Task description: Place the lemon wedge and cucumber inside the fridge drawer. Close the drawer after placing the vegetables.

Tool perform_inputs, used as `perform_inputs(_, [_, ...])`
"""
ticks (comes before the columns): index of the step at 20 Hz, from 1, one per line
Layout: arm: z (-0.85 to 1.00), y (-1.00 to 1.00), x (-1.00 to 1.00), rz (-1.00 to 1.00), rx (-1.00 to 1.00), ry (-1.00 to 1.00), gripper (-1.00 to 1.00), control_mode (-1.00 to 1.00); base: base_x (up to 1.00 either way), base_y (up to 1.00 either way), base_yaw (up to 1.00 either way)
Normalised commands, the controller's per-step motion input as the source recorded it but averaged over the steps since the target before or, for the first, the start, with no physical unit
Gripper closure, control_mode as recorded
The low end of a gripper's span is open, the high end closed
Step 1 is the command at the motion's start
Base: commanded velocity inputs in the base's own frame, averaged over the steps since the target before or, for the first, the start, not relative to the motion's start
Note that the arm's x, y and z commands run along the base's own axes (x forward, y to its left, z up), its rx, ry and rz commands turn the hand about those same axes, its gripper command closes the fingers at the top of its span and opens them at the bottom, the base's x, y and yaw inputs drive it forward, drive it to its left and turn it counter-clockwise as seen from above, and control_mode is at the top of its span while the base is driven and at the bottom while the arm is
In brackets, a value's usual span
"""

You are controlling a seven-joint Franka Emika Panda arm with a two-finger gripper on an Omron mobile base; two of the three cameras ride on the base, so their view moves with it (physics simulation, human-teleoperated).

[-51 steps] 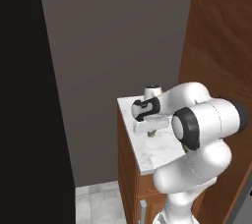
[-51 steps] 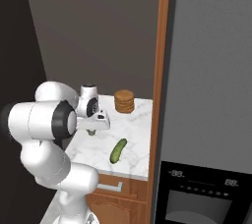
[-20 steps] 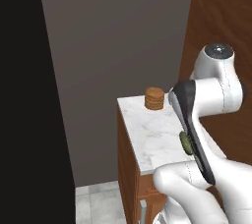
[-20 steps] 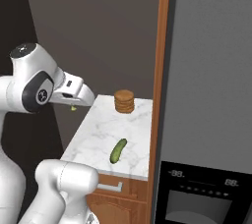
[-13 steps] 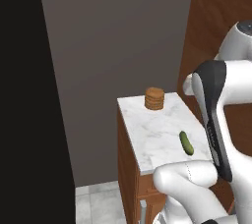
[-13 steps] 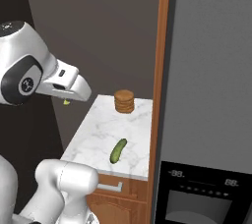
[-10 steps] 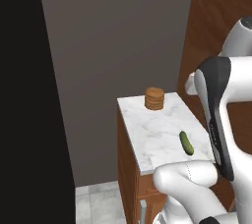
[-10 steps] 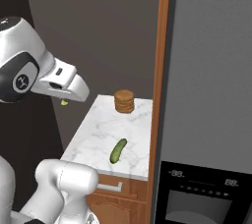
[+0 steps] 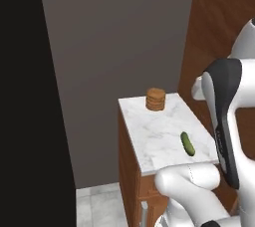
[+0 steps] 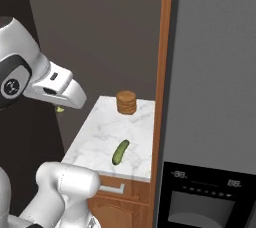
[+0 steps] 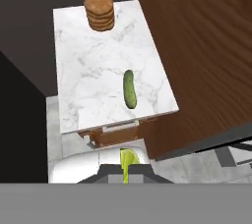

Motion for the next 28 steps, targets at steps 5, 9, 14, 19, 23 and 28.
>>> perform_inputs(5, [0.0, 0.0, 0.0, 0.0, 0.0, 0.0, 1.0, 1.0, -0.99, 0.0, -0.07])
perform_inputs(9, [0.0, 0.0, 0.0, 0.0, 0.0, 0.0, 1.0, 1.0, -1.0, 0.0, -0.13])
perform_inputs(14, [0.0, 0.0, 0.0, 0.0, 0.0, 0.0, 1.0, 1.0, -0.89, -0.4, -0.22])
perform_inputs(19, [0.0, 0.0, 0.0, 0.0, 0.0, 0.0, 1.0, 1.0, -0.32, -0.93, -0.25])
perform_inputs(23, [0.0, 0.0, 0.0, 0.0, 0.0, 0.0, 1.0, 1.0, -0.07, -0.88, -0.32])
perform_inputs(28, [0.0, 0.0, 0.0, 0.0, 0.0, 0.0, 1.0, 1.0, 0.04, -0.86, -0.33])
